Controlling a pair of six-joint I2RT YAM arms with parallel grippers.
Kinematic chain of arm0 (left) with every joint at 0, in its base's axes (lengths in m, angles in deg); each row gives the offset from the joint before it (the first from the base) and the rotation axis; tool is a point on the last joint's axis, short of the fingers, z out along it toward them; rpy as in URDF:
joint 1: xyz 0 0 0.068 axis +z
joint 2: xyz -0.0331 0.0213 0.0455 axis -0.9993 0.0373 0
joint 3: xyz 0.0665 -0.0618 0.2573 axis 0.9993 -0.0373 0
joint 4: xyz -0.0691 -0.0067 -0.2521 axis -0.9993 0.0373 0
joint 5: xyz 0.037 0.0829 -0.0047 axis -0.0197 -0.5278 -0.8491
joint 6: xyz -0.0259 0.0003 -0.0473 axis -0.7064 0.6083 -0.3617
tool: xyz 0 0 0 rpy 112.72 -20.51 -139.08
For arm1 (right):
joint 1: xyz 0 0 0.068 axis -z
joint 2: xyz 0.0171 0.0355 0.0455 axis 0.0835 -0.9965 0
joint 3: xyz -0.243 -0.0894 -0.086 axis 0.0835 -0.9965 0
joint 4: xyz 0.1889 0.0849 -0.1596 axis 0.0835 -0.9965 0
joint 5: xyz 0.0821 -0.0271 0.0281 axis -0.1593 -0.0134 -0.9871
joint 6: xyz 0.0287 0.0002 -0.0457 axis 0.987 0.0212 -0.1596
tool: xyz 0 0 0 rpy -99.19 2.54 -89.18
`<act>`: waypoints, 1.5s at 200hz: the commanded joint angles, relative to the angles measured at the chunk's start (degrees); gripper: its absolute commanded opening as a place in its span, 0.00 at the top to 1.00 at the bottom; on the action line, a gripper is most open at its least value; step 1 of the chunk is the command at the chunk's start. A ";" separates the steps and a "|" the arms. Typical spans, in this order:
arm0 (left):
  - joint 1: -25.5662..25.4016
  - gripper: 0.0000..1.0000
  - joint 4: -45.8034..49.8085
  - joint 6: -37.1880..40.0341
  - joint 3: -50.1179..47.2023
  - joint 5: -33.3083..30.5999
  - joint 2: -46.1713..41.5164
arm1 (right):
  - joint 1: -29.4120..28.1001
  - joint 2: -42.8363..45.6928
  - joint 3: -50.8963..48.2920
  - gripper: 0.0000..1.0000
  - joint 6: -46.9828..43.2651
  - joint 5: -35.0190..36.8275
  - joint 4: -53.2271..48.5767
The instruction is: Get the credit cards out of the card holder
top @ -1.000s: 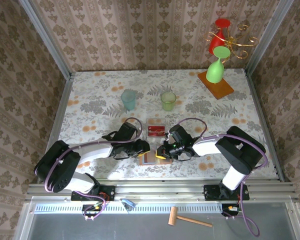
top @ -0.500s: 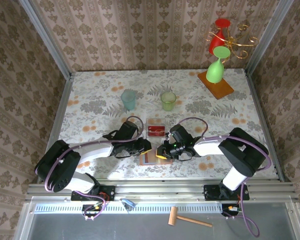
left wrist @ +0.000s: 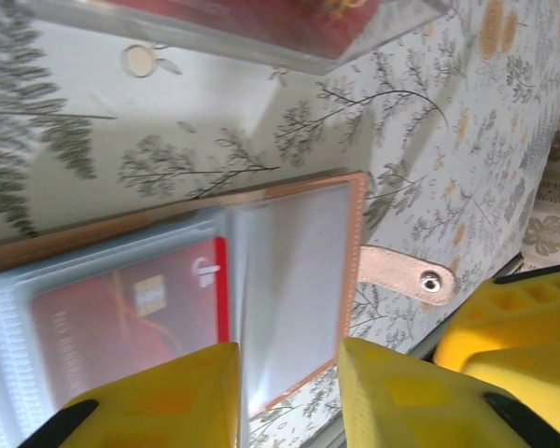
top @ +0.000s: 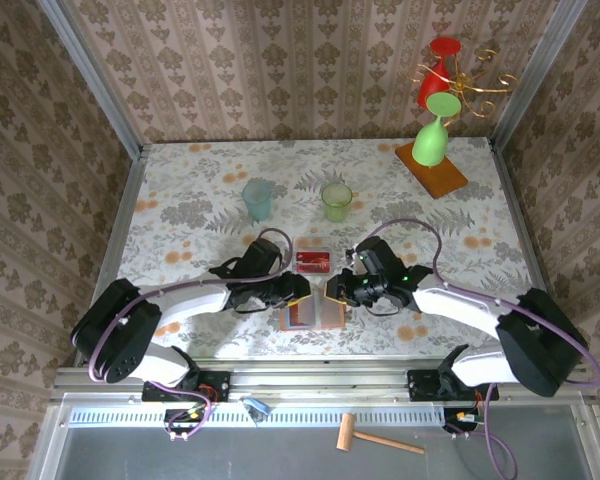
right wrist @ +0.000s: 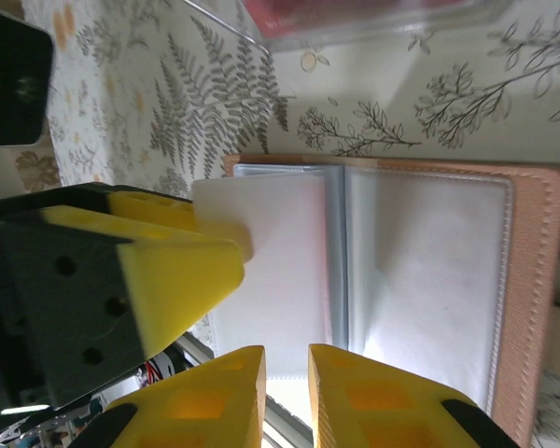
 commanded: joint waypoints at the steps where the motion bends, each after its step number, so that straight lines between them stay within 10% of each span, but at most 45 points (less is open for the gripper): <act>1: -0.95 0.64 -2.09 -0.79 2.33 1.39 2.11 | 1.47 3.57 0.93 0.81 -2.95 3.34 -7.57; 94: -4.58 0.43 -6.46 -2.04 7.79 2.68 10.76 | 5.63 12.13 -2.26 0.79 -3.77 4.32 -12.64; 300: 0.10 0.46 -7.71 -1.82 0.95 2.36 2.47 | 2.55 3.60 1.94 0.79 -1.66 1.33 -7.99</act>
